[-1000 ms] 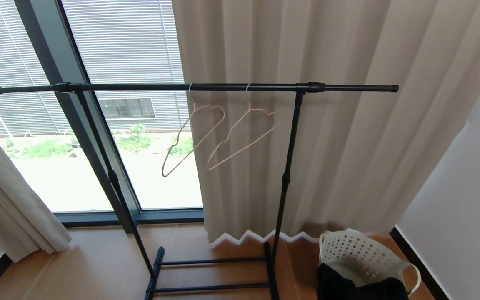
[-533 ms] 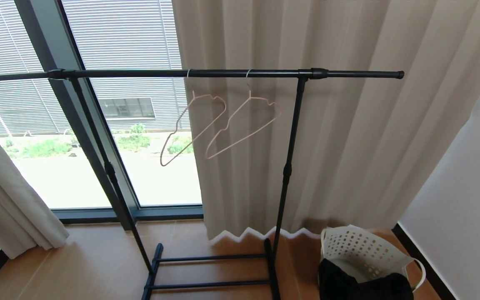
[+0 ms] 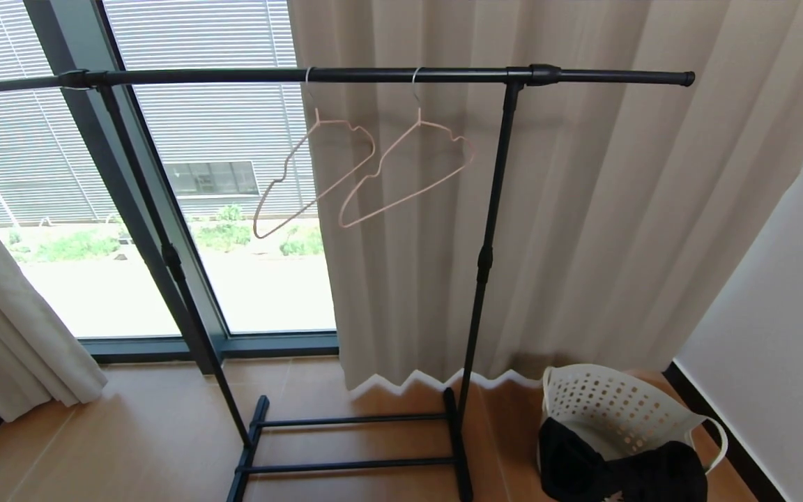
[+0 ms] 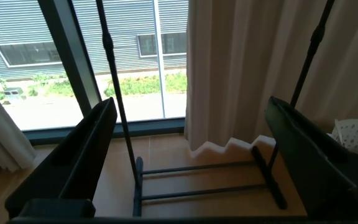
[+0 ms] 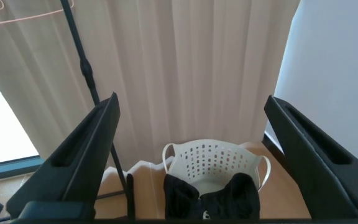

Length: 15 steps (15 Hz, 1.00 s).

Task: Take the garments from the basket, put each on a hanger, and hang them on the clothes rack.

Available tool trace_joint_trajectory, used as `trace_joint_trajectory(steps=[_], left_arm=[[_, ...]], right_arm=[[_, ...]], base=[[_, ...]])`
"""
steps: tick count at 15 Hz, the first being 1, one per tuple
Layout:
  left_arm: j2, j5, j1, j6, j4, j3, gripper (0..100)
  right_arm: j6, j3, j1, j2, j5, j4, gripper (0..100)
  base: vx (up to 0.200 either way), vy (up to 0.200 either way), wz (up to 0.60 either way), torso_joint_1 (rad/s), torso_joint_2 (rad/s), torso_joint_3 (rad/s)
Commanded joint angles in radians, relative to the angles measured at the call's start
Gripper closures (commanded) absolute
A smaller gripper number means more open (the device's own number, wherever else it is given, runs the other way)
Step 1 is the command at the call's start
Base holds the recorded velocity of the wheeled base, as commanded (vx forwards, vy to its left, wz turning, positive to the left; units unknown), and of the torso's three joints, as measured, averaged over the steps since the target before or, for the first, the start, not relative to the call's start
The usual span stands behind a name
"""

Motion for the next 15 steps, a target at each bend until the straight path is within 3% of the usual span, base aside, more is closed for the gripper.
trace_joint_trajectory(steps=[1, 15], left_arm=[[0.001, 0.000, 0.000, 0.000, 0.001, 0.000, 0], [0.001, 0.000, 0.000, 0.000, 0.001, 0.000, 0]], right_arm=[[0.000, 0.000, 0.000, 0.001, -0.001, 0.000, 0], [0.000, 0.000, 0.001, 0.001, 0.000, 0.001, 0]], base=[[0.000, 0.000, 0.00, -0.198, 0.52, 0.320], [0.000, 0.000, 0.00, -0.147, 0.49, 0.339]])
